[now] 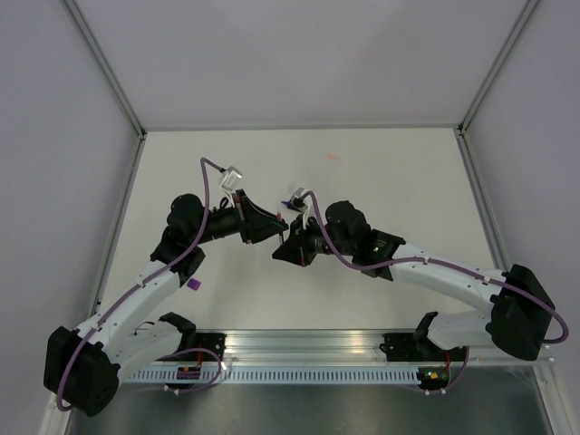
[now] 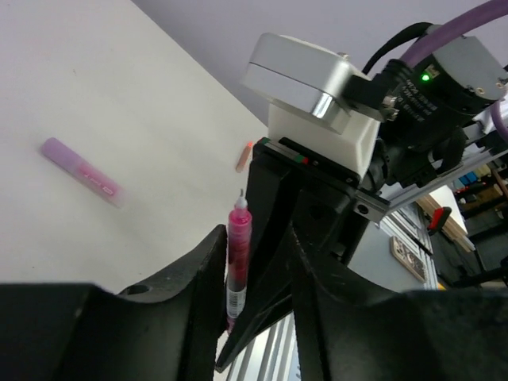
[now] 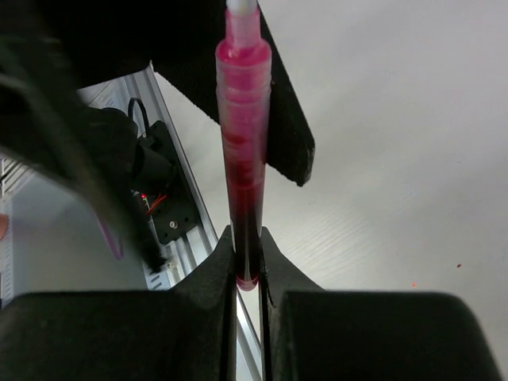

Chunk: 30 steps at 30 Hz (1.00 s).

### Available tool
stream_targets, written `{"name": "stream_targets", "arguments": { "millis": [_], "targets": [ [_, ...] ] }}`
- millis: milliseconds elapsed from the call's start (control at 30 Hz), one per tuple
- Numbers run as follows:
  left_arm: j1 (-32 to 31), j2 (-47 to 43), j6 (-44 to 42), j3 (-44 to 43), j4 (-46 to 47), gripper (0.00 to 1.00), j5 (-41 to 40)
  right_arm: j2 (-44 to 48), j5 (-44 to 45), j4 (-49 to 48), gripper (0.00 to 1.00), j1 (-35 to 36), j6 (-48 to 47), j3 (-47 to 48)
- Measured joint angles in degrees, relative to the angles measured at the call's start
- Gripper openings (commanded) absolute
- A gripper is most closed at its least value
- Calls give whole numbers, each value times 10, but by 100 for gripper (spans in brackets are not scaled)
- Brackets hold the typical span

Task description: Insert the pens into the pen caps

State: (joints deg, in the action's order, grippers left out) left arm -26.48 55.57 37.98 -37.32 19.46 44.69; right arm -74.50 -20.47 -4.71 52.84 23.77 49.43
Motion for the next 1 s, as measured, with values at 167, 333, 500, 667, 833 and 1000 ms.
{"name": "stream_targets", "arguments": {
  "millis": [167, 333, 500, 667, 833, 1000],
  "targets": [
    [0, 1, -9, 3, -5, 22, -16, 6, -2, -9, 0, 0, 1, -3],
    [0, 3, -10, 3, -5, 3, -21, 18, 0, -7, 0, 0, 4, -9],
    [-3, 7, -11, 3, -7, 2, -25, 32, 14, -5, 0, 0, 4, -22],
    [-6, 7, -10, 3, -10, 2, -27, 52, 28, -5, 0, 1, 2, -37],
    [-7, 7, -8, 3, -12, 60, -29, 55, 37, -6, 0, 2, 0, -40],
    [-3, 7, -8, -2, -50, 78, -43, 61, 75, -2, 0, -7, 4, -40]
  ]
}}
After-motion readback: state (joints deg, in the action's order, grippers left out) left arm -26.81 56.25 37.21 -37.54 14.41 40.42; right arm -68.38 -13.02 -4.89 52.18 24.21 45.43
